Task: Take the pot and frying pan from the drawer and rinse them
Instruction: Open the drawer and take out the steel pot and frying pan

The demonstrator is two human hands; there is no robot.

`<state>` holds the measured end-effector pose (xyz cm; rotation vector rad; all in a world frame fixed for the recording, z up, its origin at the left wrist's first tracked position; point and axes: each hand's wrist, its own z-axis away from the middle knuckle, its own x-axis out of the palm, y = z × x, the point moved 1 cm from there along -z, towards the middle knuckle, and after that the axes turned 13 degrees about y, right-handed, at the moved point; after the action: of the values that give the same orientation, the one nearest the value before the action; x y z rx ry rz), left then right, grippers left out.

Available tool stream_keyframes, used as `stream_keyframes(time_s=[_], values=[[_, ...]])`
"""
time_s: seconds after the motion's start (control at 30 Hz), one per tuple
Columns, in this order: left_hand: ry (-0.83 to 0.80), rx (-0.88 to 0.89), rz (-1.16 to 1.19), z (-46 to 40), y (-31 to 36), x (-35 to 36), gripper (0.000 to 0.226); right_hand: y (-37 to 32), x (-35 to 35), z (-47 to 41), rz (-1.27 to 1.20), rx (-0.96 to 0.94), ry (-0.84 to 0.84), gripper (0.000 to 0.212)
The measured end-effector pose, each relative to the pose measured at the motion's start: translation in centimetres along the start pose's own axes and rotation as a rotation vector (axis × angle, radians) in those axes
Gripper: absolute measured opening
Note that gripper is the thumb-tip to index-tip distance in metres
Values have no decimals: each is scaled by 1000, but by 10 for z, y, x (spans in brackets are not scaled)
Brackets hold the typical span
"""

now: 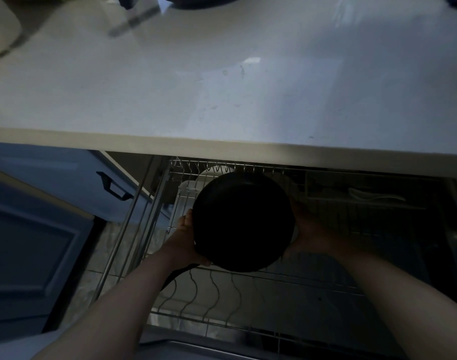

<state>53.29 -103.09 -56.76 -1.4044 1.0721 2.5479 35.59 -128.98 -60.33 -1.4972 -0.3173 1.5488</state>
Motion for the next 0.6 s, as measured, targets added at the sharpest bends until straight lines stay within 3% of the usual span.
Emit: stream_keyframes(time_s=[0.23,0.43,0.6], values=[[-69,55,28,5,9,-10,131,-15,-17,28,-63,-64,49,119],[-155,106,-34,14,27,-22,127,-23,-35,58,-80,106,30,132],[-234,121,-113,20,60,-37,131,-34,-62,87,-21,190,-15,116]])
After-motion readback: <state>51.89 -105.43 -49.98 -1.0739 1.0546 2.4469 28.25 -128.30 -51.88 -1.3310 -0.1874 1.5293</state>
